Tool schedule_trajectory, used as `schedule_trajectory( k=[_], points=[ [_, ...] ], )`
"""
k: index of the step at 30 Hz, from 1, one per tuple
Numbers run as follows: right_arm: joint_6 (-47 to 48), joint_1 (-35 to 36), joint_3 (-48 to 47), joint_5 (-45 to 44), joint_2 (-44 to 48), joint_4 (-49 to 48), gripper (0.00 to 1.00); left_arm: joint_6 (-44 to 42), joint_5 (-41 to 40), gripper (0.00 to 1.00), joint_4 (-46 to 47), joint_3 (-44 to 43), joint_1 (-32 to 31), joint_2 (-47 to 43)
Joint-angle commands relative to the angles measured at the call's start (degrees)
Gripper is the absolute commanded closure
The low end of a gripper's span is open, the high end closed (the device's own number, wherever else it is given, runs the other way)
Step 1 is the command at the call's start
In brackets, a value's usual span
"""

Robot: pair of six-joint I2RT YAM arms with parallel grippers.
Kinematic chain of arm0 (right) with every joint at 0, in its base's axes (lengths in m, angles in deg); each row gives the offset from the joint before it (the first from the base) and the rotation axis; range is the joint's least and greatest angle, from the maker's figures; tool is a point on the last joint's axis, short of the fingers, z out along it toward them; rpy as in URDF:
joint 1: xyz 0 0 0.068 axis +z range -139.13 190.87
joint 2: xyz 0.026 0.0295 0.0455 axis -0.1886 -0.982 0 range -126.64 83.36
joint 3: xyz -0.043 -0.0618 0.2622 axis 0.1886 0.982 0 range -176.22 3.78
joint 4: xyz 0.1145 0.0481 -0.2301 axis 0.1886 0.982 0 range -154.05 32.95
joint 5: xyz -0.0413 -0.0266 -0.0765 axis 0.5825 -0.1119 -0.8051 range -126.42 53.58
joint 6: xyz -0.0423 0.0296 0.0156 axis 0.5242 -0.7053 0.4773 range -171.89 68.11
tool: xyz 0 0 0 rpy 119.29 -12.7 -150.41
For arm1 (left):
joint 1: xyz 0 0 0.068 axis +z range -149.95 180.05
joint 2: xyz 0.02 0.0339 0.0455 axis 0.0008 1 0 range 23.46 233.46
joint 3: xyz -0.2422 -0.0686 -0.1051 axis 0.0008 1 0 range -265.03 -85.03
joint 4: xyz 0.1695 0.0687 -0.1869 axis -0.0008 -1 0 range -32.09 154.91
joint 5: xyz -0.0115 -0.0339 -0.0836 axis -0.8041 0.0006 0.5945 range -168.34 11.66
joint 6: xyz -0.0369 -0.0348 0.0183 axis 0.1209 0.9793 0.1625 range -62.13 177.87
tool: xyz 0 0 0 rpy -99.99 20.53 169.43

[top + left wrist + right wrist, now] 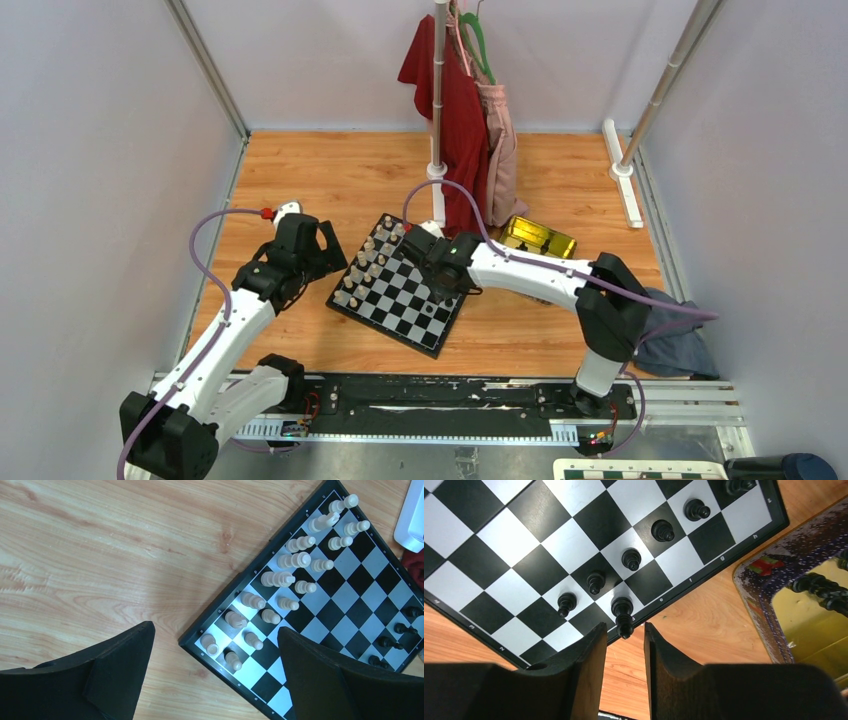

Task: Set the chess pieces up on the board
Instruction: Place the chess piece on the chessboard, then pick up the chess piece from the storage box.

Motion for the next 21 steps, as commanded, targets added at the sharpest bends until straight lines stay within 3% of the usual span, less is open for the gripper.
schedule_trajectory(
  k=[1,10,21],
  points=[
    [1.13,-0.18,-3.05,-2.82,3.81,5.01,0.62,0.60,-0.58,0.00,1.46,-0.50,-0.20,-0.21],
    [0.18,-5.39,-1.90,-10.06,13.06,8.70,0.61,1.44,-0.24,0.00,2.71,0.00,-0.20,-0.11],
    [-0.97,-26.05,10.94,-8.51,22.94,3.02,0.54,1.54,-0.45,0.00,3.18,0.56,-0.20,0.35]
  ],
)
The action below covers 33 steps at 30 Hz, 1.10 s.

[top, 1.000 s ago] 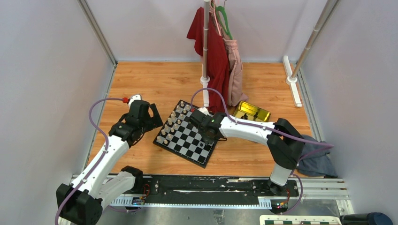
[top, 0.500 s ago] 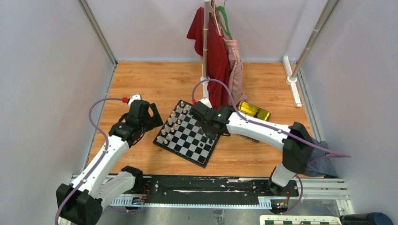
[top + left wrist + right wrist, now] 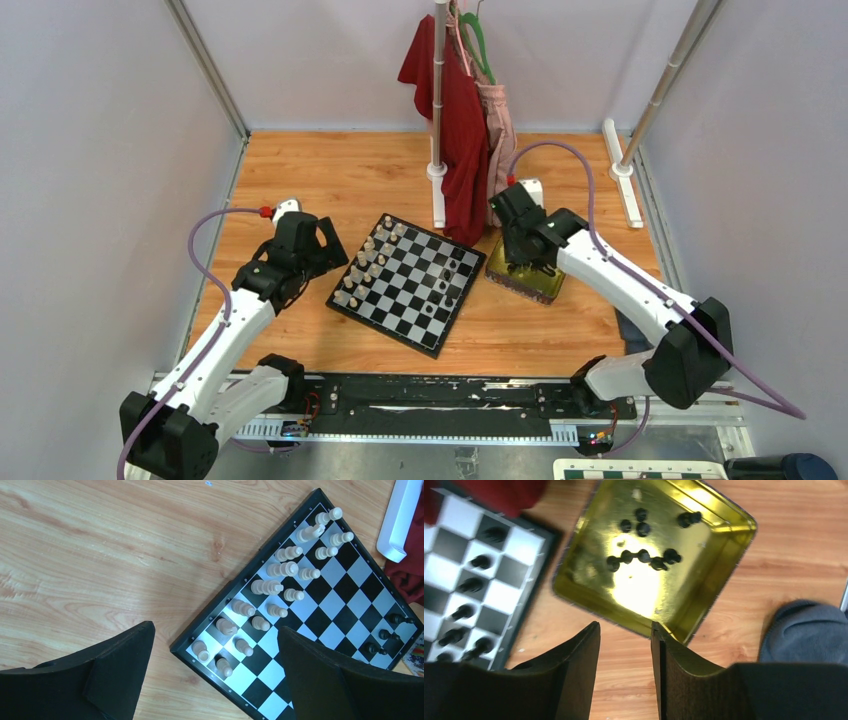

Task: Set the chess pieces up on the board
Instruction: Pick up the chess piece from the storage box.

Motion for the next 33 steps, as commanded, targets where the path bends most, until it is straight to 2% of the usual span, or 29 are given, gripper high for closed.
schedule_trajectory(
  k=[1,13,33],
  points=[
    [-0.42,-7.77,4.42,1.27,0.86,-2.64,0.53,0.51,-0.48,0.00,1.03,0.51,-0.20,0.43],
    [0.34,-18.11,3.72,4.36,-9.07,-9.55,0.53,0.17,-0.28,0.00,1.37,0.80,-0.20,0.89],
    [1.84,-25.48,-0.33,7.47,-19.60,-15.27,0.53,-0.46,-0.74,0.00,3.32,1.09,-0.20,2.87]
  ],
)
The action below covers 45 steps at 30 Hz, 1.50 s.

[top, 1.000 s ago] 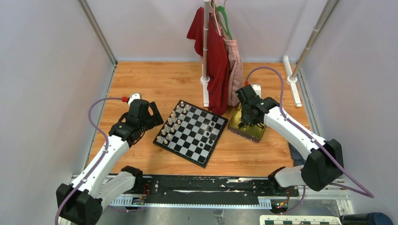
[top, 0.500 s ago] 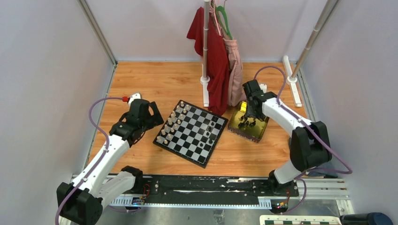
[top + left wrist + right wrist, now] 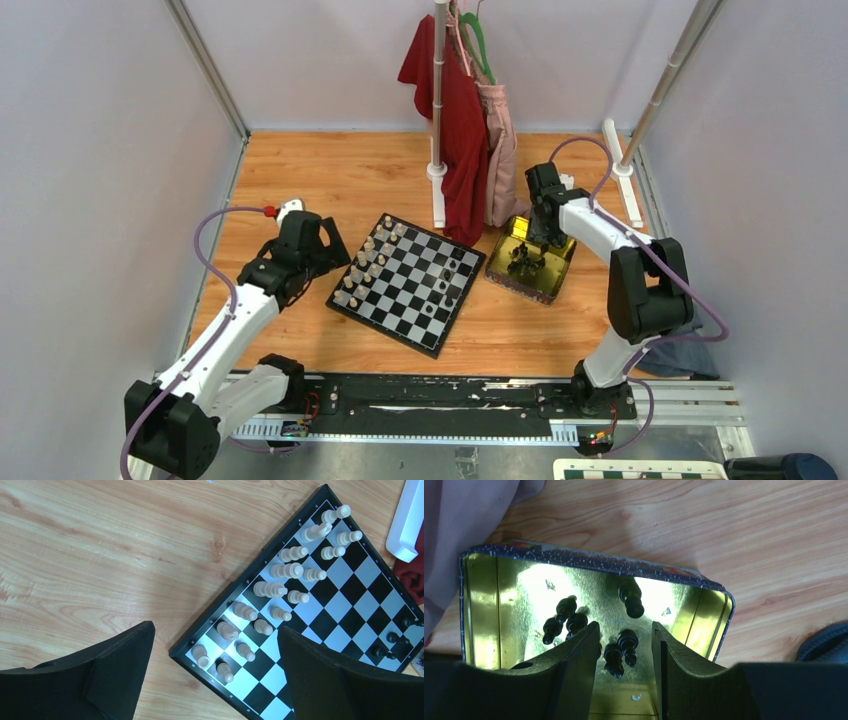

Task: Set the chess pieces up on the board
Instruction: Pick up the chess piece from the storage box.

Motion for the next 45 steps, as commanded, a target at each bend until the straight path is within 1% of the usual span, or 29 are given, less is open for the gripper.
schedule_trajectory(
  k=[1,9,13,17,22,26,27,29,36,45],
  points=[
    [1.09,-1.88,-2.06,0.85,-1.92,-0.71,0.53,-0.21,-0.83,0.00,1.49,0.32,-0.20,0.81],
    [1.48,-3.64,-2.57,2.59,-3.54,-1.28,0.54,0.20,-0.83,0.00,1.90,0.23,-0.20,1.91],
    [1.50,-3.74,-2.53,3.14,-3.98,-1.51,0.58,0.40,-0.83,0.00,2.03,0.14,-0.20,2.26],
    [1.50,-3.91,-2.78,3.47,-4.67,-1.60,0.69,0.41,-0.83,0.00,2.13,0.22,-0.20,2.59],
    [1.58,-4.06,-2.80,3.43,-4.97,-1.61,0.77,0.30,-0.74,0.00,2.21,0.44,-0.20,2.57],
    [1.63,-4.08,-2.50,3.42,-4.81,-1.53,0.90,-0.05,-0.83,0.00,2.16,0.58,-0.20,2.55],
    [1.61,-4.08,-2.39,3.43,-4.60,-1.46,0.96,-0.12,-0.83,0.00,2.10,0.64,-0.20,2.51],
    [1.55,-4.08,-2.08,3.43,-4.28,-1.35,1.00,-0.25,-0.83,0.00,1.98,0.66,-0.20,2.44],
    [1.49,-3.77,-1.05,3.66,-0.13,-0.63,1.00,-0.54,-0.82,0.00,1.54,0.89,-0.20,1.45],
    [1.86,-2.00,0.80,4.05,7.75,2.29,1.00,-1.08,-1.14,0.00,0.08,1.71,-0.20,-1.23]
  ],
)
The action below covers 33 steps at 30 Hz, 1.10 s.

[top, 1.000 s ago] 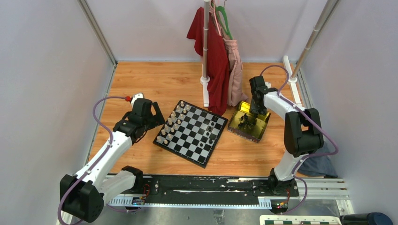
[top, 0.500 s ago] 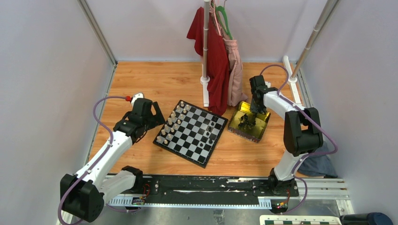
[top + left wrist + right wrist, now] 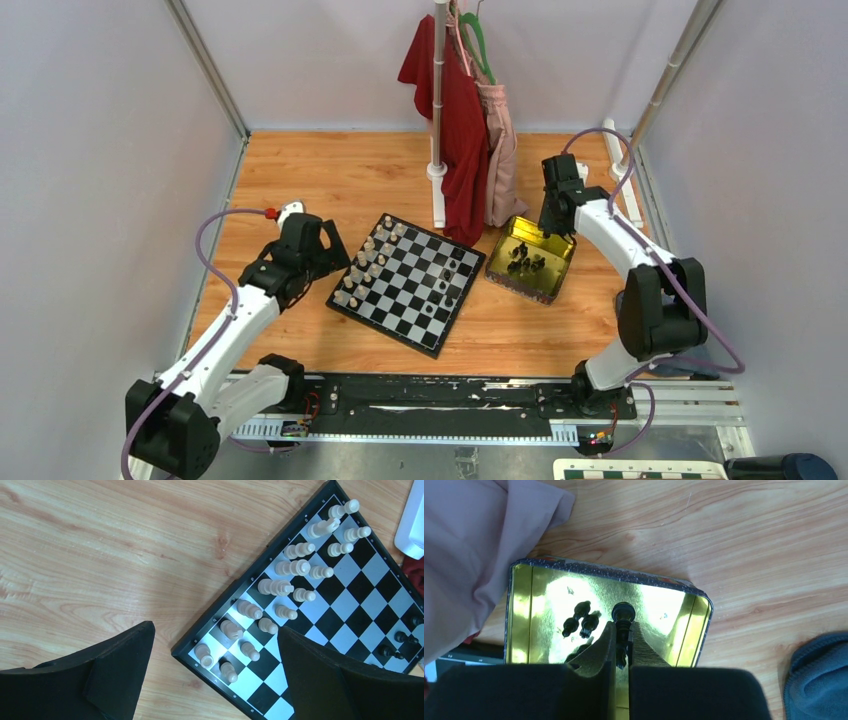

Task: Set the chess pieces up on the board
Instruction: Pick up the chess piece from the storage box, then place the chess piece on the chessboard.

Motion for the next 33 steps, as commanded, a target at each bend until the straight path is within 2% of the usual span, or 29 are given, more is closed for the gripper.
schedule_trajectory(
  k=[1,7,17,24,33],
  points=[
    [0.54,1.60,2.25,0.40,4.60,4.12,1.00,-1.23,-1.23,0.00,-0.82,0.44,-0.20,-2.17],
    [0.10,6.89,4.71,-0.61,11.70,7.76,1.00,-1.56,-1.46,0.00,-2.41,0.18,-0.20,-4.25],
    [-6.65,24.32,4.28,-3.90,18.84,16.14,1.00,-1.63,-1.18,0.00,-4.01,1.10,-0.20,-7.84],
    [-11.28,35.52,1.70,-5.13,15.14,17.58,1.00,-1.34,-0.83,0.00,-5.54,1.18,-0.20,-9.67],
    [-10.60,38.76,-3.00,-4.39,8.02,16.37,1.00,-1.19,-1.30,0.00,-7.11,0.81,-0.20,-11.07]
  ],
)
